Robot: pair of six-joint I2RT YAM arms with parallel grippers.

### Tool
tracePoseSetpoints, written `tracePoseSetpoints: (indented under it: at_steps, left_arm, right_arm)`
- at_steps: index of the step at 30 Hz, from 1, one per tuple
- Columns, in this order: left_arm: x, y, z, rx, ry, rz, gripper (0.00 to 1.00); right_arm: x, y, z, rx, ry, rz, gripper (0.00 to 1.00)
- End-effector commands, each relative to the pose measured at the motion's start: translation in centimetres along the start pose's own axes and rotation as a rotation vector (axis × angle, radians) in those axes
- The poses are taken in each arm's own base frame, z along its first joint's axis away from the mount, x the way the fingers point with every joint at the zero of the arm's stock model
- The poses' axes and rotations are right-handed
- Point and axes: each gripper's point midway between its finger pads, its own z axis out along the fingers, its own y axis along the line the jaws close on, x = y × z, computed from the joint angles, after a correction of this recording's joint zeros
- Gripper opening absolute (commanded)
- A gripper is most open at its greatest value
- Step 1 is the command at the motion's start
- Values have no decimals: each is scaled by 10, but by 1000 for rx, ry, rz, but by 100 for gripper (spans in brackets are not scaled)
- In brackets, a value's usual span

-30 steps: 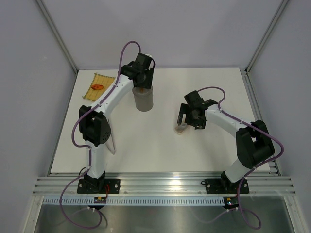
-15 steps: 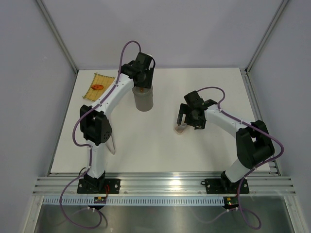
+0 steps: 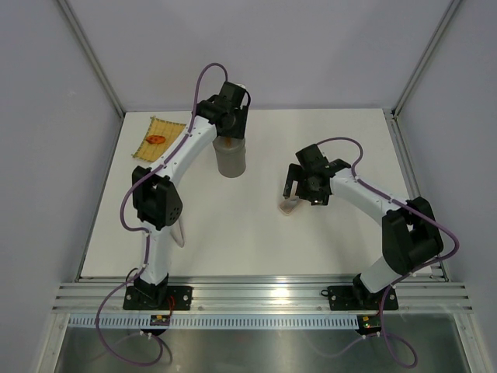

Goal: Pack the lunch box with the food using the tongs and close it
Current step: Close the box lid on the packing box.

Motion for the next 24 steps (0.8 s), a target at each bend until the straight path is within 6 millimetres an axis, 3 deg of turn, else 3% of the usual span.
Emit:
tracePoseSetpoints:
  at_steps: [1,9,16,22,24]
  left_arm:
    - [3,6,-8,-9,19,10,59]
    - [-26,21,-55,-38,-93,-28,60]
    - [-36,27,-71,-50,-150,-70,60]
    - [-43,21,-63,-31,-174,-93,60]
    - [-36,18,-47,-34,-145,-89,60]
  right_arm:
    - [-1,3,-14,-16,-26,-3,99]
    - [6,-2,-18,-18,-33,12,99]
    - [5,0,-16,-21,-32,14,99]
    - [1,4,-14,-19,-28,6,99]
    - [1,5,-14,-22,-28,5,99]
